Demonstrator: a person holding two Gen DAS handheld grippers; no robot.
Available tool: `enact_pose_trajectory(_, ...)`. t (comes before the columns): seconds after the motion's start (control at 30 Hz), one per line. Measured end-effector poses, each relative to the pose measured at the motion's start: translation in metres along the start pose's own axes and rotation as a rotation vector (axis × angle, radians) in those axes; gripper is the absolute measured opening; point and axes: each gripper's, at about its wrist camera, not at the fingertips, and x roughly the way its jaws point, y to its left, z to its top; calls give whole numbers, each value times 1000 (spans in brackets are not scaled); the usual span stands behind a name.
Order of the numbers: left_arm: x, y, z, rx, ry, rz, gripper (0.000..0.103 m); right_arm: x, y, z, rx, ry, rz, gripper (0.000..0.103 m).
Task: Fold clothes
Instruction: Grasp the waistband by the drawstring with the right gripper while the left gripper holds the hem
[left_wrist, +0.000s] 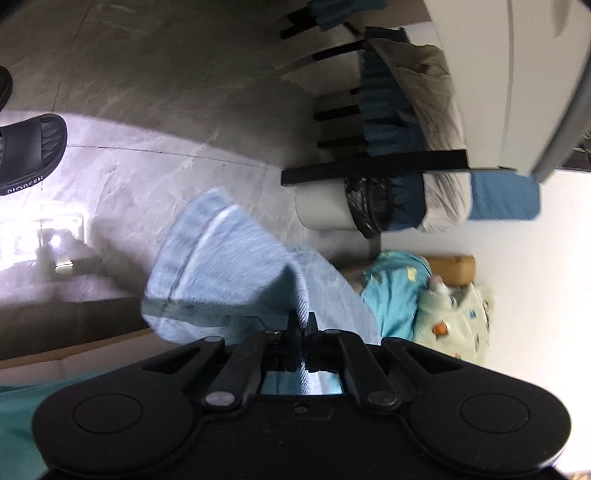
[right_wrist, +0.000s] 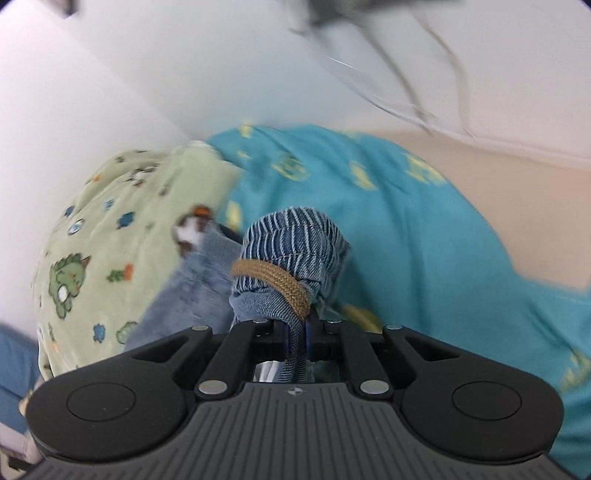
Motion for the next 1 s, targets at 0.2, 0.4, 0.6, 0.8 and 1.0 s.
enact_pose_trajectory(0.2,60,-71,28,57,-16,54,1,40,108,28,-143,-60,33,7)
enact_pose_trajectory(0.4,151,-135,47,125,-6,121,1,136,180,34,-225,-69,-37,7)
enact_pose_trajectory(0.6,253,-143,53,171,-5,268,1,242,204,11,-338,-48,-109,7)
enact_pose_trajectory(0.8,296,-118,50,220,40,299,6,288,204,-14,-474,-87,-104,7)
enact_pose_trajectory(1.0,259,-99,46,209,80,153,31,275,201,-18,-523,-96,-90,14)
